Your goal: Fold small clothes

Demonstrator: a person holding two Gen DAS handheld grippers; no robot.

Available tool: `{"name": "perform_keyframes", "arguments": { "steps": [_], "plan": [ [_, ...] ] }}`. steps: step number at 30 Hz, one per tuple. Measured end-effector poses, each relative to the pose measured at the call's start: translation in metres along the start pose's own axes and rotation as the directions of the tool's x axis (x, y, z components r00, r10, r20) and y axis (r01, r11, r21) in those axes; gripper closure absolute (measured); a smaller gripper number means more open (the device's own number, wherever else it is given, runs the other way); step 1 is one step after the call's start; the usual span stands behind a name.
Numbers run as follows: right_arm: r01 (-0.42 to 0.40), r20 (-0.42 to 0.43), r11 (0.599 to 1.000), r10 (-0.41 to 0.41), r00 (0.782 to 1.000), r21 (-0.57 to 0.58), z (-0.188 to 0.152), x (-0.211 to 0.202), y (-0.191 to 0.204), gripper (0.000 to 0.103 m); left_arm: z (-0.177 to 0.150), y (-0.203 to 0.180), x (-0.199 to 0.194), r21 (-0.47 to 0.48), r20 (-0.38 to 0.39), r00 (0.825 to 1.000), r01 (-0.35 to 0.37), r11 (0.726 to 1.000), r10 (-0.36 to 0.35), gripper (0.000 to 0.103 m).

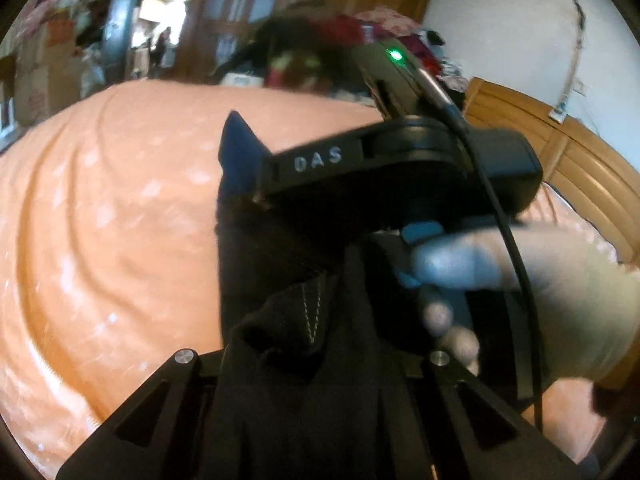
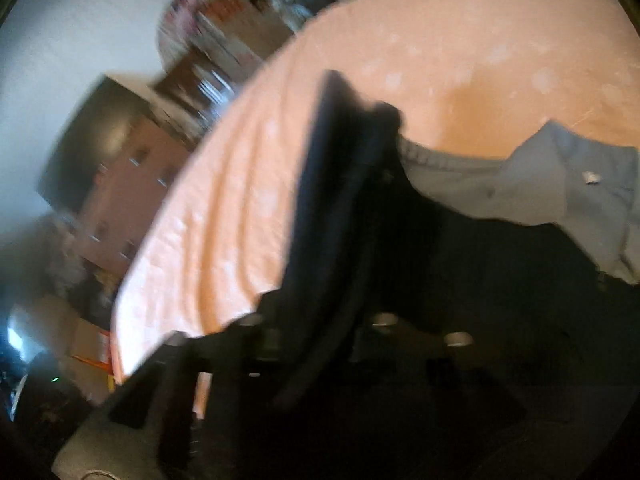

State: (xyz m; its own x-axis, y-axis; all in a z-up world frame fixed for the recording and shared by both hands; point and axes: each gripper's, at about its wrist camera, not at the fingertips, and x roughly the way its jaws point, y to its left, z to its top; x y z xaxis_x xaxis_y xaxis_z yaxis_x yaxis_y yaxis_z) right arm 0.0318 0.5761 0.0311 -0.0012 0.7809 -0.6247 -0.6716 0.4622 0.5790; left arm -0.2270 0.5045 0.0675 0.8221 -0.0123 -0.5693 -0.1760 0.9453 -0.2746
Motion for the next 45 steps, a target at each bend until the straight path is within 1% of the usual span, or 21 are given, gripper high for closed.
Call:
{"name": "perform_keyframes", "arguments": {
  "steps": [4, 6, 9, 12, 14, 17, 20, 21, 23, 24, 25, 26, 27, 29, 31, 33, 35, 37, 40, 43, 45],
  "plan": [
    [-0.052, 0.136, 0.996, 0.042, 0.990, 0.068, -0.021, -0.078, -0.034, 0.094, 0.016, -0.052, -0.002, 0.070, 0.008, 0.996, 0.086, 0.994, -0.086, 0.097],
    [-0.040, 0.175, 0.993, 0.020, 0.984, 0.111, -0.036, -0.113, -0.063, 0.094, 0.020, -0.085, 0.003, 0.096, -0.023, 0.990, 0.142, 0.985, -0.141, 0.094],
    [-0.036, 0.222, 0.982, -0.006, 0.975, 0.188, -0.067, -0.158, -0.106, 0.095, 0.020, -0.137, 0.019, 0.151, -0.087, 0.972, 0.230, 0.961, -0.219, 0.087],
    [-0.065, 0.286, 0.957, -0.019, 0.958, 0.283, -0.102, -0.204, -0.159, 0.095, 0.009, -0.196, 0.036, 0.238, -0.156, 0.951, 0.298, 0.924, -0.266, 0.086],
    [-0.099, 0.322, 0.935, -0.018, 0.946, 0.342, -0.121, -0.223, -0.184, 0.095, 0.001, -0.225, 0.049, 0.258, -0.199, 0.934, 0.344, 0.903, -0.298, 0.084],
    [-0.121, 0.332, 0.898, -0.030, 0.943, 0.423, -0.144, -0.236, -0.218, 0.095, -0.012, -0.263, 0.071, 0.253, -0.275, 0.903, 0.400, 0.881, -0.330, 0.084],
    [-0.138, 0.323, 0.869, -0.026, 0.946, 0.475, -0.163, -0.243, -0.248, 0.095, -0.026, -0.286, 0.097, 0.249, -0.351, 0.879, 0.421, 0.872, -0.324, 0.083],
    [-0.155, 0.325, 0.861, -0.013, 0.946, 0.484, -0.164, -0.243, -0.254, 0.095, -0.032, -0.296, 0.104, 0.252, -0.373, 0.873, 0.422, 0.871, -0.315, 0.083],
    [-0.211, 0.322, 0.828, 0.039, 0.946, 0.520, -0.174, -0.235, -0.273, 0.094, -0.044, -0.305, 0.115, 0.262, -0.408, 0.865, 0.417, 0.871, -0.291, 0.073],
    [-0.219, 0.318, 0.818, 0.046, 0.947, 0.532, -0.177, -0.232, -0.278, 0.094, -0.053, -0.311, 0.118, 0.269, -0.421, 0.863, 0.411, 0.871, -0.278, 0.070],
    [-0.220, 0.310, 0.815, 0.052, 0.949, 0.536, -0.179, -0.230, -0.280, 0.094, -0.058, -0.313, 0.123, 0.272, -0.431, 0.861, 0.408, 0.871, -0.269, 0.066],
    [-0.225, 0.307, 0.814, 0.061, 0.950, 0.536, -0.181, -0.233, -0.285, 0.093, -0.063, -0.314, 0.128, 0.272, -0.442, 0.860, 0.400, 0.875, -0.256, 0.066],
    [-0.233, 0.306, 0.811, 0.071, 0.950, 0.536, -0.181, -0.235, -0.286, 0.091, -0.065, -0.313, 0.130, 0.276, -0.447, 0.861, 0.392, 0.878, -0.243, 0.065],
    [-0.246, 0.299, 0.805, 0.090, 0.950, 0.540, -0.182, -0.240, -0.282, 0.077, -0.070, -0.312, 0.125, 0.281, -0.447, 0.861, 0.392, 0.876, -0.242, 0.063],
    [-0.280, 0.308, 0.795, 0.124, 0.943, 0.538, -0.185, -0.249, -0.276, 0.051, -0.070, -0.310, 0.110, 0.292, -0.454, 0.857, 0.403, 0.867, -0.246, 0.063],
    [-0.293, 0.300, 0.790, 0.146, 0.943, 0.539, -0.194, -0.260, -0.265, 0.040, -0.071, -0.299, 0.080, 0.304, -0.447, 0.852, 0.431, 0.850, -0.272, 0.063],
    [-0.284, 0.282, 0.791, 0.146, 0.948, 0.542, -0.204, -0.268, -0.256, 0.036, -0.071, -0.284, 0.041, 0.318, -0.421, 0.853, 0.456, 0.831, -0.307, 0.063],
    [-0.281, 0.272, 0.788, 0.149, 0.951, 0.548, -0.212, -0.273, -0.249, 0.034, -0.074, -0.267, 0.008, 0.315, -0.398, 0.857, 0.463, 0.828, -0.328, 0.062],
    [-0.273, 0.246, 0.790, 0.160, 0.956, 0.549, -0.226, -0.278, -0.234, 0.033, -0.077, -0.233, -0.033, 0.291, -0.359, 0.876, 0.432, 0.854, -0.321, 0.062],
    [-0.255, 0.214, 0.809, 0.163, 0.963, 0.530, -0.234, -0.278, -0.214, 0.033, -0.079, -0.196, -0.060, 0.270, -0.311, 0.911, 0.357, 0.894, -0.270, 0.062],
    [-0.244, 0.203, 0.823, 0.160, 0.966, 0.513, -0.236, -0.278, -0.204, 0.032, -0.077, -0.174, -0.069, 0.261, -0.276, 0.937, 0.288, 0.922, -0.214, 0.062]
  ]
}}
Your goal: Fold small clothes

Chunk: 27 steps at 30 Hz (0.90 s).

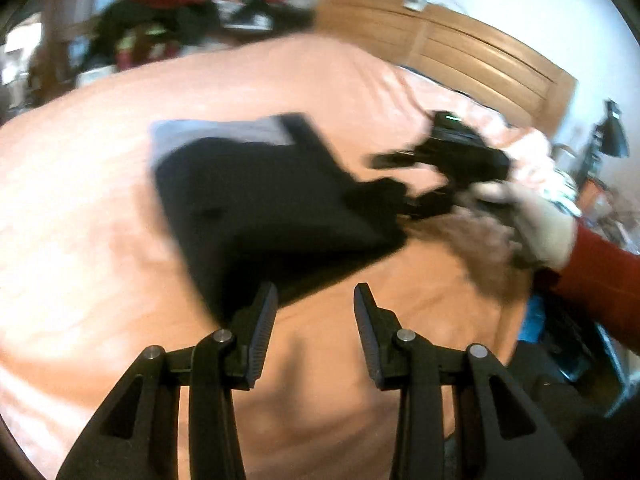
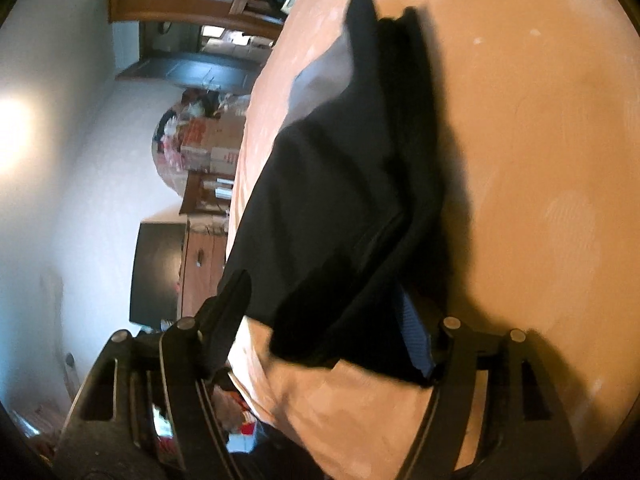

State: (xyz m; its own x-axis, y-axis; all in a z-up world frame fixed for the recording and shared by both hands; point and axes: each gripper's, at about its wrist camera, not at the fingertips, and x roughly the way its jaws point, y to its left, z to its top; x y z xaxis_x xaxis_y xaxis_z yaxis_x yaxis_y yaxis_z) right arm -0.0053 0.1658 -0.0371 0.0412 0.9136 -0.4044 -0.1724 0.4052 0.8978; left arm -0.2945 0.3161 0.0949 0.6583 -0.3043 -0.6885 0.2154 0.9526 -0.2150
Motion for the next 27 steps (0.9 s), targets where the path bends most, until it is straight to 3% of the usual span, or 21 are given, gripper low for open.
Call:
{"name": "perform_keyframes", "arguments": {
  "steps": [4, 6, 8, 10, 12, 15, 16, 17, 18, 19, 21, 23, 25, 26, 27],
  "plan": [
    [0.034, -0.008, 0.999, -0.035, 0.999, -0.039, -0.001, 0.014, 0.015, 0.030, -0.012, 0.036, -0.005, -0.068, -0.014, 0.996, -0.088, 0.994, 0.087, 0.061],
    [0.041, -0.005, 0.999, -0.041, 0.999, -0.028, -0.004, 0.021, 0.011, 0.034, -0.010, 0.043, 0.003, -0.075, -0.020, 0.994, -0.104, 0.992, 0.103, 0.061],
    [0.054, 0.002, 0.999, -0.054, 0.999, -0.005, -0.007, 0.031, 0.002, 0.051, -0.004, 0.041, 0.015, -0.053, -0.013, 0.993, -0.117, 0.992, 0.116, 0.053],
    [0.067, 0.036, 0.998, -0.068, 0.997, 0.020, -0.010, 0.029, -0.010, 0.083, 0.002, 0.042, 0.035, -0.034, -0.024, 0.992, -0.125, 0.992, 0.124, 0.052],
    [0.071, 0.071, 0.997, -0.073, 0.995, 0.030, -0.015, 0.024, -0.016, 0.098, 0.009, 0.044, 0.054, -0.023, -0.040, 0.988, -0.151, 0.988, 0.150, 0.052],
    [0.063, 0.145, 0.996, -0.072, 0.987, 0.066, -0.017, 0.008, -0.031, 0.100, 0.020, 0.058, 0.075, 0.002, -0.052, 0.970, -0.239, 0.971, 0.239, 0.056],
    [0.049, 0.174, 0.995, -0.063, 0.983, 0.087, -0.018, 0.002, -0.035, 0.100, 0.023, 0.062, 0.074, 0.049, -0.046, 0.963, -0.265, 0.963, 0.267, 0.057],
    [0.021, 0.187, 0.995, -0.039, 0.982, 0.099, -0.018, -0.001, -0.037, 0.100, 0.022, 0.060, 0.071, 0.118, -0.039, 0.949, -0.306, 0.945, 0.313, 0.058],
    [0.005, 0.177, 0.996, -0.021, 0.984, 0.091, -0.018, 0.000, -0.035, 0.100, 0.019, 0.051, 0.067, 0.240, -0.014, 0.927, -0.362, 0.901, 0.376, 0.058],
    [0.005, 0.167, 0.997, -0.019, 0.986, 0.079, -0.021, 0.004, -0.029, 0.100, 0.011, 0.039, 0.065, 0.384, 0.031, 0.900, -0.413, 0.826, 0.435, 0.058],
    [0.007, 0.144, 0.997, -0.018, 0.989, 0.074, -0.023, 0.012, -0.027, 0.100, -0.007, 0.029, 0.066, 0.529, 0.074, 0.873, -0.444, 0.723, 0.482, 0.059],
    [0.013, 0.126, 0.996, -0.024, 0.992, 0.088, -0.026, 0.015, -0.037, 0.100, -0.030, 0.032, 0.079, 0.587, 0.027, 0.877, -0.402, 0.703, 0.479, 0.068],
    [0.024, 0.120, 0.997, -0.033, 0.992, 0.077, -0.028, 0.015, -0.037, 0.100, -0.046, 0.028, 0.083, 0.625, 0.063, 0.882, -0.400, 0.671, 0.467, 0.082],
    [0.036, 0.116, 0.997, -0.045, 0.992, 0.075, -0.028, 0.014, -0.035, 0.100, -0.047, 0.025, 0.082, 0.626, 0.064, 0.880, -0.403, 0.668, 0.471, 0.083],
    [0.048, 0.115, 0.996, -0.056, 0.992, 0.072, -0.027, 0.015, -0.031, 0.100, -0.042, 0.026, 0.079, 0.598, 0.047, 0.889, -0.391, 0.700, 0.456, 0.084]
  ]
}}
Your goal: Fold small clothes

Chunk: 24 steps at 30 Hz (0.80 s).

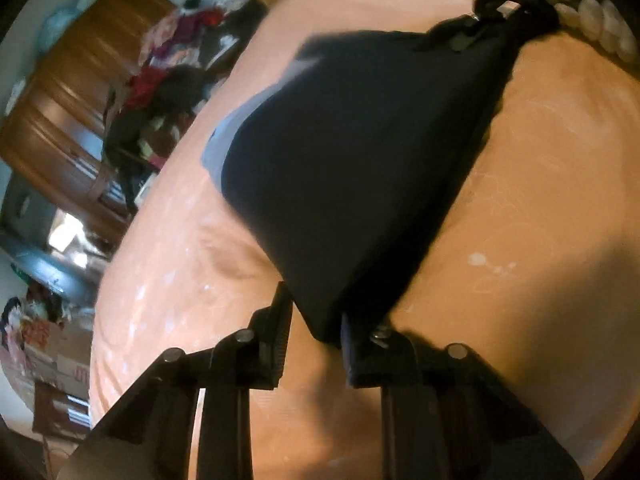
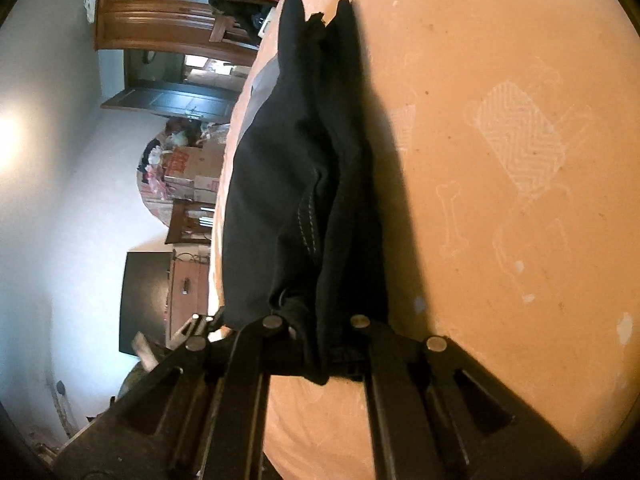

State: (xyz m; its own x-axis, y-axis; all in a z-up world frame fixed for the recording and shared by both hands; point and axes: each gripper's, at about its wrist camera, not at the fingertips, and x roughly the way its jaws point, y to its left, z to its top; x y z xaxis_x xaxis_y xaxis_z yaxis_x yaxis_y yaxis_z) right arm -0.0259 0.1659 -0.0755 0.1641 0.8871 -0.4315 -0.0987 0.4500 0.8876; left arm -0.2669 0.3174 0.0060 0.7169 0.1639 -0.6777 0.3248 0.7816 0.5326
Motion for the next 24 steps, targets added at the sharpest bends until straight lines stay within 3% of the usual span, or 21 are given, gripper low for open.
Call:
{"name": "perform_keyframes", "arguments": {
  "steps": [2, 3, 7, 10, 13, 15, 16, 17, 20, 21, 22, 24],
  "plan": [
    [0.007, 0.009, 1.000, -0.007, 1.000, -0.022, -0.001, -0.004, 0.013, 0.099, 0.004, 0.026, -0.016, -0.157, 0.030, 0.995, 0.103, 0.982, -0.100, 0.078],
    [-0.006, 0.017, 0.999, 0.007, 1.000, -0.032, -0.002, -0.006, 0.018, 0.099, 0.004, 0.037, -0.029, -0.205, 0.063, 0.992, 0.122, 0.971, -0.111, 0.076],
    [-0.070, 0.052, 0.998, 0.070, 0.996, -0.006, -0.010, -0.006, 0.024, 0.097, 0.011, 0.081, -0.076, -0.376, 0.219, 0.975, 0.128, 0.918, -0.046, 0.075],
    [-0.093, 0.056, 0.994, 0.090, 0.994, 0.059, -0.018, 0.004, 0.006, 0.098, 0.027, 0.103, -0.072, -0.445, 0.270, 0.962, 0.163, 0.881, -0.041, 0.071],
    [-0.083, 0.061, 0.995, 0.080, 0.995, 0.051, -0.020, 0.003, -0.001, 0.100, 0.047, 0.088, -0.035, -0.379, 0.232, 0.965, 0.203, 0.903, -0.119, 0.065],
    [-0.055, 0.061, 0.998, 0.053, 0.997, 0.030, -0.020, -0.001, -0.001, 0.102, 0.045, 0.055, 0.012, -0.270, 0.109, 0.978, 0.201, 0.942, -0.178, 0.063],
    [-0.039, 0.056, 0.999, 0.038, 0.998, 0.018, -0.021, 0.000, 0.001, 0.102, 0.037, 0.034, 0.032, -0.197, 0.047, 0.985, 0.172, 0.965, -0.166, 0.059],
    [-0.016, 0.048, 1.000, 0.016, 0.999, -0.002, -0.023, -0.001, 0.003, 0.102, 0.027, 0.021, 0.036, -0.146, 0.070, 0.990, 0.132, 0.980, -0.123, 0.059],
    [0.051, -0.001, 0.996, -0.051, 0.999, -0.075, -0.025, -0.008, 0.018, 0.092, 0.029, 0.032, 0.029, -0.186, 0.080, 0.986, 0.156, 0.970, -0.143, 0.058],
    [0.108, 0.001, 0.987, -0.109, 0.994, -0.117, -0.025, -0.016, 0.028, 0.084, 0.026, 0.035, 0.028, -0.207, 0.088, 0.985, 0.166, 0.964, -0.151, 0.057],
    [0.163, 0.022, 0.975, -0.162, 0.987, -0.152, -0.025, -0.025, 0.038, 0.074, 0.022, 0.036, 0.028, -0.224, 0.101, 0.983, 0.172, 0.959, -0.153, 0.056],
    [0.223, 0.108, 0.955, -0.205, 0.973, -0.197, -0.022, -0.044, 0.058, 0.069, 0.019, 0.036, 0.023, -0.239, 0.111, 0.983, 0.169, 0.956, -0.146, 0.056]
  ]
}}
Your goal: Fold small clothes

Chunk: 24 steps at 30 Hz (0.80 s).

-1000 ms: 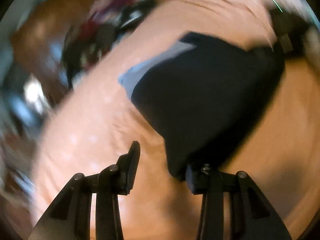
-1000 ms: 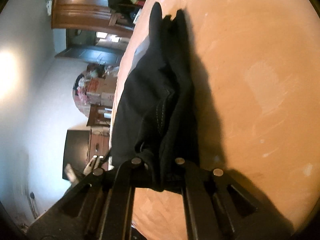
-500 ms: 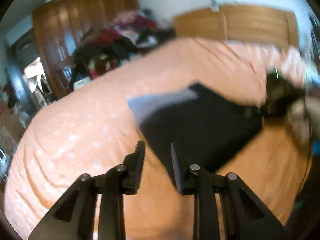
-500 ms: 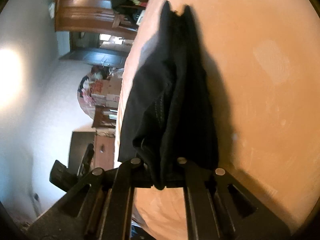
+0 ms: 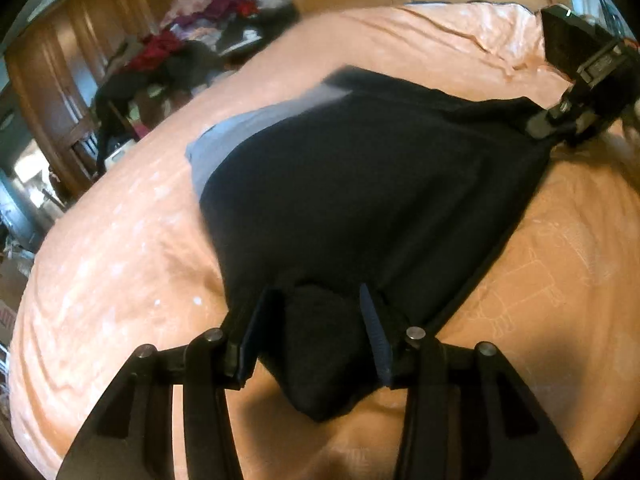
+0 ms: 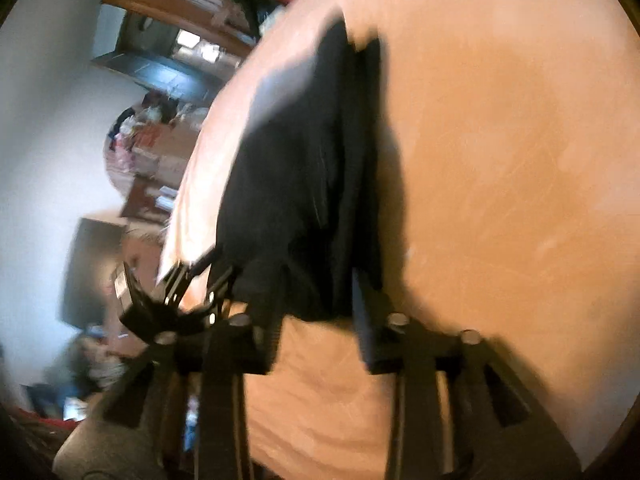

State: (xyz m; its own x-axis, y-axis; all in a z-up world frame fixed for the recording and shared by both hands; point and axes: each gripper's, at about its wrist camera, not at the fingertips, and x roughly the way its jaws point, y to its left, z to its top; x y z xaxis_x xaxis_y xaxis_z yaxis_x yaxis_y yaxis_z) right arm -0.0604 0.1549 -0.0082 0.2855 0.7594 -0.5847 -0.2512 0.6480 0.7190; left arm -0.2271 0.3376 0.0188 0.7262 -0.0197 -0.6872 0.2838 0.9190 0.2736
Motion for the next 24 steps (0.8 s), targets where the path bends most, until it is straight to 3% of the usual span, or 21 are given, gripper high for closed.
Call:
{"name": "perform_keyframes", "arguments": {
  "steps": [4, 7, 9, 10, 13, 15, 19, 22, 24],
  "plan": [
    [0.064, 0.139, 0.992, -0.049, 0.989, -0.107, 0.032, -0.008, 0.027, 0.069, -0.003, -0.002, 0.000, 0.002, 0.001, 1.000, -0.015, 1.000, 0.015, 0.055],
    [0.083, 0.111, 0.980, -0.064, 0.992, -0.179, 0.046, 0.034, 0.033, 0.072, -0.005, -0.001, -0.001, -0.011, -0.002, 1.000, -0.001, 1.000, 0.001, 0.054],
    [0.125, 0.027, 0.977, -0.122, 0.992, -0.171, 0.043, 0.072, 0.013, 0.072, -0.004, -0.001, -0.002, -0.014, -0.006, 1.000, -0.001, 1.000, 0.001, 0.054],
    [0.101, -0.022, 0.984, -0.105, 0.994, -0.148, 0.037, 0.087, -0.001, 0.073, -0.004, -0.001, -0.003, -0.014, -0.008, 1.000, -0.003, 1.000, 0.003, 0.054],
    [-0.023, 0.031, 0.995, 0.026, 0.999, -0.095, 0.034, 0.079, -0.022, 0.074, 0.000, 0.016, -0.014, -0.129, -0.006, 0.997, 0.079, 0.988, -0.080, 0.053],
    [-0.051, 0.047, 0.994, 0.055, 0.997, -0.095, 0.031, 0.077, -0.027, 0.074, 0.003, 0.029, -0.028, -0.199, 0.022, 0.994, 0.111, 0.974, -0.108, 0.053],
    [-0.058, 0.061, 0.992, 0.065, 0.996, -0.115, 0.027, 0.080, -0.028, 0.073, 0.032, 0.064, -0.052, -0.289, 0.168, 0.984, 0.107, 0.951, -0.060, 0.052],
    [-0.086, 0.067, 0.990, 0.093, 0.993, -0.110, 0.030, 0.080, -0.029, 0.073, 0.060, 0.081, -0.025, -0.268, 0.178, 0.984, 0.068, 0.961, -0.020, 0.051],
    [-0.098, 0.068, 0.989, 0.106, 0.992, -0.106, 0.027, 0.078, -0.028, 0.073, 0.067, 0.083, 0.016, -0.235, 0.115, 0.993, 0.057, 0.970, -0.030, 0.048]
  ]
}}
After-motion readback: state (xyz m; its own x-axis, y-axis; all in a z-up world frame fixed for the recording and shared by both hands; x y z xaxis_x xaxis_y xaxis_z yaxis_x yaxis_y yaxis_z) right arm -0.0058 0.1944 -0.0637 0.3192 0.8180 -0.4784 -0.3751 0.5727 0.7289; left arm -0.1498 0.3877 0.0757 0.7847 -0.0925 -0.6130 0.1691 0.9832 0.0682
